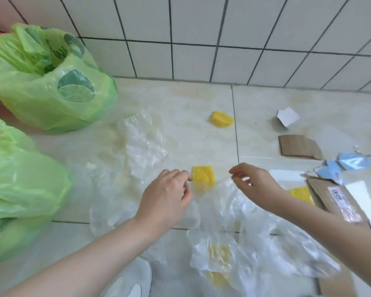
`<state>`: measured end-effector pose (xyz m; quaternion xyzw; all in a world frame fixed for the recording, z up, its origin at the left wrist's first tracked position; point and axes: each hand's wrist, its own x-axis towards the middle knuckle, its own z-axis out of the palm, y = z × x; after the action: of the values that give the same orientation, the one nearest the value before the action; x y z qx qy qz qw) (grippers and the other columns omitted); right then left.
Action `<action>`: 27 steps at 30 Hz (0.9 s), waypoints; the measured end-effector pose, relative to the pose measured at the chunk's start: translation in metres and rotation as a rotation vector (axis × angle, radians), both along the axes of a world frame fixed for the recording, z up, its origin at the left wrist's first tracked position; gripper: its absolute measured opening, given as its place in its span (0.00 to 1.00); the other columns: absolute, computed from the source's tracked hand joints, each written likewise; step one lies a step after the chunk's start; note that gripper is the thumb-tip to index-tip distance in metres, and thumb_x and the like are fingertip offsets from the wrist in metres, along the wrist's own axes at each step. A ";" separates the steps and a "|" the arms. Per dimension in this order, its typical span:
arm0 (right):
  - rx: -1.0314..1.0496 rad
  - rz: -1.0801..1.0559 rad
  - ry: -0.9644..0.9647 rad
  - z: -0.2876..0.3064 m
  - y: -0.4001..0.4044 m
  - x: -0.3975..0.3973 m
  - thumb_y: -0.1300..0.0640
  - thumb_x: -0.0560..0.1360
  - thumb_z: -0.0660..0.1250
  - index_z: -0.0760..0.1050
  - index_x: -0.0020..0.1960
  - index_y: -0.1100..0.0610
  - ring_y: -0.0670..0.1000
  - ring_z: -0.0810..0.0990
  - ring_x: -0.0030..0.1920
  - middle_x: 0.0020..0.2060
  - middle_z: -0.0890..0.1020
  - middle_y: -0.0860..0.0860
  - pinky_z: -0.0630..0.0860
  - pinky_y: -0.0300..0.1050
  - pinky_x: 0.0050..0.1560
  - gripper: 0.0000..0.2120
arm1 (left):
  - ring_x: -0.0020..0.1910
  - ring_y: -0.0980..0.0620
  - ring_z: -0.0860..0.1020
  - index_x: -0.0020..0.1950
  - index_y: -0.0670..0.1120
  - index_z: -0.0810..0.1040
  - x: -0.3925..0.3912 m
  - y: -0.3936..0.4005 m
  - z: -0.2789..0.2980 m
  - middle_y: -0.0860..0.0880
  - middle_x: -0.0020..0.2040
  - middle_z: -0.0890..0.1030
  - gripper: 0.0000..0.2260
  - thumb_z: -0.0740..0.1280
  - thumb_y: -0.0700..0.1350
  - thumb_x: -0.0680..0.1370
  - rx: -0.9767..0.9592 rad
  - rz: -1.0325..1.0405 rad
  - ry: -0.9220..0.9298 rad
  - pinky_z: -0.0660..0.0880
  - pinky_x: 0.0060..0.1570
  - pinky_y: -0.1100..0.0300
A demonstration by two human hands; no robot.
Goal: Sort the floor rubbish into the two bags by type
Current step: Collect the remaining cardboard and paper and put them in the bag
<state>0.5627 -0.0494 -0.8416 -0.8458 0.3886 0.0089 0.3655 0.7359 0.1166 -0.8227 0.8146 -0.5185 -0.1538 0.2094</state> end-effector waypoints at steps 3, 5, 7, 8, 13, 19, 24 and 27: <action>-0.005 -0.037 0.083 -0.015 -0.021 -0.043 0.59 0.77 0.62 0.77 0.56 0.55 0.43 0.78 0.47 0.45 0.80 0.46 0.70 0.33 0.48 0.09 | 0.55 0.54 0.74 0.55 0.52 0.78 -0.028 -0.041 -0.018 0.57 0.50 0.80 0.10 0.61 0.45 0.77 0.108 -0.037 0.132 0.73 0.53 0.56; -0.006 -0.085 0.132 -0.022 -0.036 -0.073 0.57 0.77 0.62 0.77 0.55 0.52 0.45 0.78 0.47 0.44 0.80 0.45 0.73 0.36 0.47 0.08 | 0.56 0.54 0.74 0.55 0.51 0.77 -0.045 -0.073 -0.027 0.56 0.52 0.79 0.10 0.59 0.45 0.77 0.169 -0.142 0.121 0.74 0.52 0.56; 0.001 -0.182 0.147 -0.027 -0.049 -0.100 0.57 0.77 0.62 0.77 0.54 0.51 0.46 0.79 0.46 0.43 0.81 0.45 0.76 0.42 0.48 0.08 | 0.56 0.52 0.74 0.56 0.50 0.76 -0.063 -0.107 -0.034 0.55 0.52 0.79 0.11 0.58 0.45 0.77 0.221 -0.238 0.112 0.74 0.52 0.55; -0.002 -0.236 0.154 -0.029 -0.056 -0.112 0.58 0.77 0.63 0.77 0.54 0.51 0.46 0.79 0.45 0.43 0.81 0.46 0.75 0.42 0.48 0.08 | 0.56 0.52 0.74 0.56 0.50 0.76 -0.071 -0.124 -0.037 0.54 0.53 0.79 0.11 0.59 0.45 0.77 0.238 -0.268 0.115 0.74 0.52 0.55; -0.040 -0.403 0.191 -0.031 -0.098 -0.159 0.57 0.78 0.62 0.77 0.53 0.52 0.49 0.77 0.47 0.44 0.80 0.46 0.70 0.32 0.43 0.07 | 0.52 0.49 0.76 0.55 0.49 0.77 -0.118 -0.208 -0.051 0.53 0.51 0.80 0.11 0.59 0.45 0.75 0.280 -0.324 0.138 0.75 0.49 0.55; -0.195 -0.561 0.205 -0.030 -0.169 -0.193 0.58 0.77 0.61 0.76 0.57 0.58 0.54 0.76 0.53 0.51 0.79 0.53 0.71 0.45 0.51 0.11 | 0.53 0.47 0.75 0.51 0.46 0.77 -0.157 -0.290 -0.059 0.48 0.51 0.78 0.08 0.60 0.45 0.76 0.223 -0.390 0.124 0.75 0.51 0.51; -0.199 -0.649 0.357 -0.039 -0.223 -0.210 0.54 0.77 0.64 0.70 0.65 0.61 0.65 0.70 0.61 0.62 0.70 0.63 0.65 0.50 0.61 0.20 | 0.63 0.45 0.68 0.60 0.43 0.74 -0.163 -0.351 -0.067 0.46 0.62 0.71 0.13 0.59 0.44 0.78 0.166 -0.449 -0.154 0.72 0.55 0.51; -0.187 -0.639 0.440 -0.043 -0.239 -0.214 0.50 0.77 0.64 0.64 0.68 0.65 0.64 0.66 0.64 0.64 0.68 0.64 0.61 0.52 0.63 0.26 | 0.70 0.43 0.61 0.71 0.44 0.64 -0.156 -0.381 -0.075 0.46 0.72 0.62 0.21 0.59 0.44 0.77 0.124 -0.429 -0.259 0.66 0.62 0.50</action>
<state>0.3491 -0.2882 -0.8842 -0.6897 0.7004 0.0401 0.1793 0.5797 -0.2643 -0.8977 0.7103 -0.6914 -0.1205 0.0535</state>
